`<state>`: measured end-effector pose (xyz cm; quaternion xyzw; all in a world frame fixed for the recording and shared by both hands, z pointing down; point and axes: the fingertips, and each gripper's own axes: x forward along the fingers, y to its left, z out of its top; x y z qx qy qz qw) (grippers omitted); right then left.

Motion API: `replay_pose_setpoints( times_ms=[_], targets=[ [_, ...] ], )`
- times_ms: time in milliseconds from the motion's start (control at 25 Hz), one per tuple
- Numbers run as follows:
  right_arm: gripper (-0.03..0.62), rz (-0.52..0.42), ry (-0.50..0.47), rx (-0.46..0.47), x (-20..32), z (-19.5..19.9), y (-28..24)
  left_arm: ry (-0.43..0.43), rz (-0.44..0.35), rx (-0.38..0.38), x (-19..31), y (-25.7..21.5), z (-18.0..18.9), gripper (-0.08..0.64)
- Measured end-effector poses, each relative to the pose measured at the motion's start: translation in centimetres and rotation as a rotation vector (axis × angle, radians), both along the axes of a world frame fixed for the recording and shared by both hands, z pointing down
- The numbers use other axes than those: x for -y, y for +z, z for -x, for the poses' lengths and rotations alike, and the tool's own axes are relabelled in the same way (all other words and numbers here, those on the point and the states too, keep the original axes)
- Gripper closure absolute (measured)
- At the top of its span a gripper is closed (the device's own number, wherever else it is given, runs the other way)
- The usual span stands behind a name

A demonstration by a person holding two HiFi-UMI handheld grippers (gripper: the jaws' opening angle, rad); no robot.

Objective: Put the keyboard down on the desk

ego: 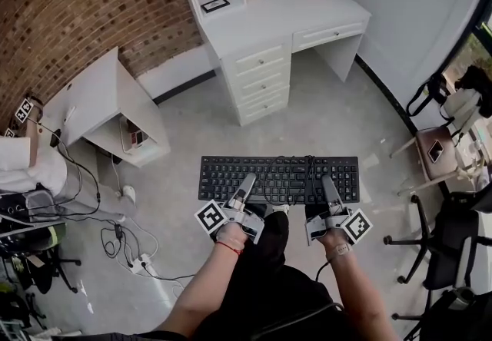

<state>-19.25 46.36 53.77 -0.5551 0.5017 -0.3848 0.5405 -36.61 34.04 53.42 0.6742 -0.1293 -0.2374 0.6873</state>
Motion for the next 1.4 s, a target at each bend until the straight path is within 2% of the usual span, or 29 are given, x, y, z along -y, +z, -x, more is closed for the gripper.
replay_pose_setpoints(
  times_ms=[760,1080,1400],
  targets=[
    [0.529,0.018,-0.014,-0.008,18.5,-15.1,-0.1,0.004,0.02,-0.013,18.3,0.3,-15.2,0.495],
    [0.528,0.017,-0.036,-0.033,23.3,-19.0,0.1,-0.009,0.02,-0.013,22.8,0.3,-19.0,0.495],
    [0.529,0.017,-0.046,-0.001,26.7,-22.9,0.7,-0.011,0.01,0.014,26.0,0.6,-22.9,0.495]
  ],
)
